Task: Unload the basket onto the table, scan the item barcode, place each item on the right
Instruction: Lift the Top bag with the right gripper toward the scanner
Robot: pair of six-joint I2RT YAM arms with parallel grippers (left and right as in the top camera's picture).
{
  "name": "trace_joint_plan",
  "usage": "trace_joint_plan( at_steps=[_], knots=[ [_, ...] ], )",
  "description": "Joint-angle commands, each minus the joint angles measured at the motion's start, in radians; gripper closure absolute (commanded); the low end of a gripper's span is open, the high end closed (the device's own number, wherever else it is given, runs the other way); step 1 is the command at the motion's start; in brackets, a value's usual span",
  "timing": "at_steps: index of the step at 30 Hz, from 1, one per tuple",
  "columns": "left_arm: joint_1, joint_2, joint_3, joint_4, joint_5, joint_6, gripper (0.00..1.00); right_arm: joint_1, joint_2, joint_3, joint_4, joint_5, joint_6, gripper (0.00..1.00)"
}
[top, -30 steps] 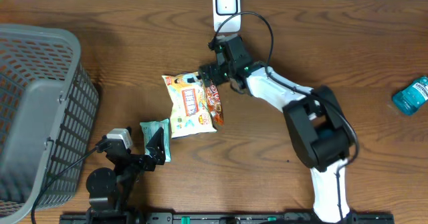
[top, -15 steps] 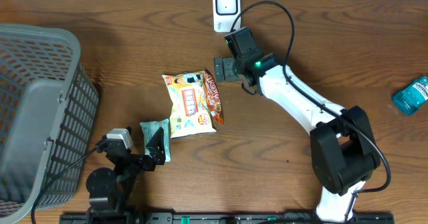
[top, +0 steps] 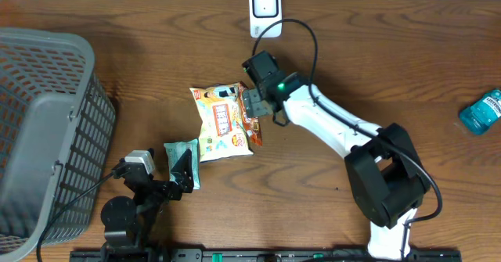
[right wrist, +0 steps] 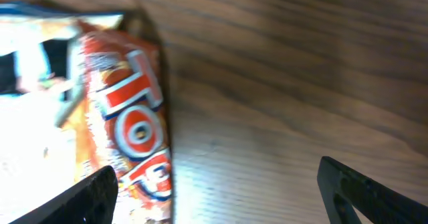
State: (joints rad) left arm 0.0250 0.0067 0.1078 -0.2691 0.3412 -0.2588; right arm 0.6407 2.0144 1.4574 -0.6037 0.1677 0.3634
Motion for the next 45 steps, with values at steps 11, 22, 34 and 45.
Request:
trace_joint_plan(
  at_steps=[11,22,34,45],
  knots=[
    [-0.002,-0.003,-0.011,-0.023,0.002,0.002,0.02,0.096,0.009,0.0,0.029,-0.015,0.006,0.05],
    [-0.002,-0.003,-0.011,-0.023,0.002,0.002,0.02,0.098,0.059,-0.001,0.088,-0.099,-0.042,0.05],
    [-0.002,-0.003,-0.011,-0.04,0.002,0.002,0.02,0.092,0.099,-0.001,0.109,0.035,-0.073,0.12],
    [-0.002,-0.003,-0.011,-0.04,0.002,0.002,0.02,0.074,0.11,-0.001,0.079,0.01,-0.073,0.21]
  ],
)
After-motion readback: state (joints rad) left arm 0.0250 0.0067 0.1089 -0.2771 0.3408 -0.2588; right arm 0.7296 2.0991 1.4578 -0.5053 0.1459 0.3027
